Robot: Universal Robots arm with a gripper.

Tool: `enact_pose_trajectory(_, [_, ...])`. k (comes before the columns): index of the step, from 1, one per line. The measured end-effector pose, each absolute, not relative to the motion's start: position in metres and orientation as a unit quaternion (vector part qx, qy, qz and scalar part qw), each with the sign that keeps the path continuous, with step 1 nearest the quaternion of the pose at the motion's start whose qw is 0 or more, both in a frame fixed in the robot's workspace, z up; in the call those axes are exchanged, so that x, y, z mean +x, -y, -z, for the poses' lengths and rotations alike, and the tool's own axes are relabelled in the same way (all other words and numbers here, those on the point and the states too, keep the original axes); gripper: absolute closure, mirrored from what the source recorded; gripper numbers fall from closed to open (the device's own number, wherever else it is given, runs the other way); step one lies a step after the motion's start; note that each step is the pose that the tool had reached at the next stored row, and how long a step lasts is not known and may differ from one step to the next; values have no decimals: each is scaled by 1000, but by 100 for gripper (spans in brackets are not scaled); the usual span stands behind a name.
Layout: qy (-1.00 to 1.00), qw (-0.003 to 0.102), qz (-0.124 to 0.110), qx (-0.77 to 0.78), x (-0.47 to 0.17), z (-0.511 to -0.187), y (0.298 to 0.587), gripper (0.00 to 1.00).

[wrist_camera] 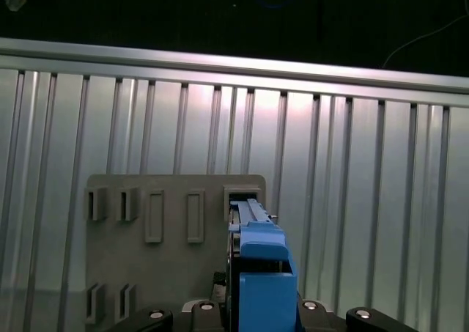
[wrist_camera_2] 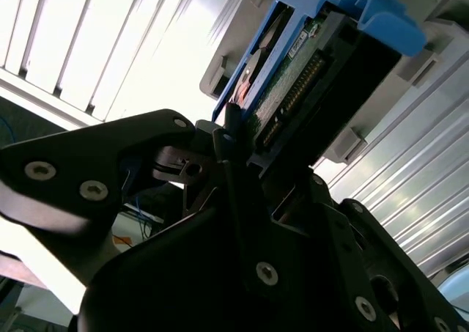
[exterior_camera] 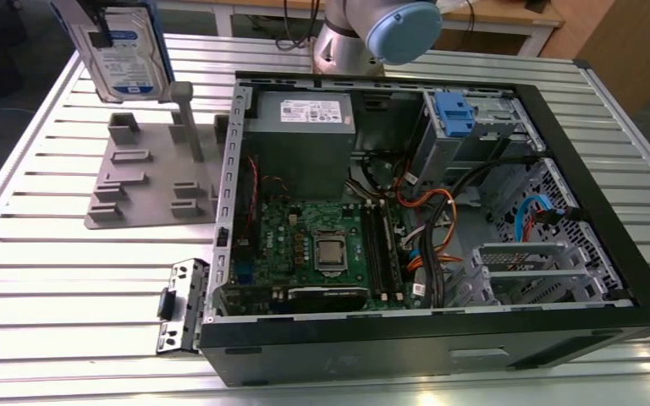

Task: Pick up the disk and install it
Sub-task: 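Pick up the disk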

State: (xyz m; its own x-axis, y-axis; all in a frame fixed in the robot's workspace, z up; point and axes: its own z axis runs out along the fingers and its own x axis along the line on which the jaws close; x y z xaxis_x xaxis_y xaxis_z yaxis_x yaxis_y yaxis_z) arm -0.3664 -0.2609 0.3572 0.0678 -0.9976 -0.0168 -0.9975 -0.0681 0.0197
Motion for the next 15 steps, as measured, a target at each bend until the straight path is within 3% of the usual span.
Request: enact_pose_trajectory(15, [683, 1, 13, 731, -366, -368, 261, 64])
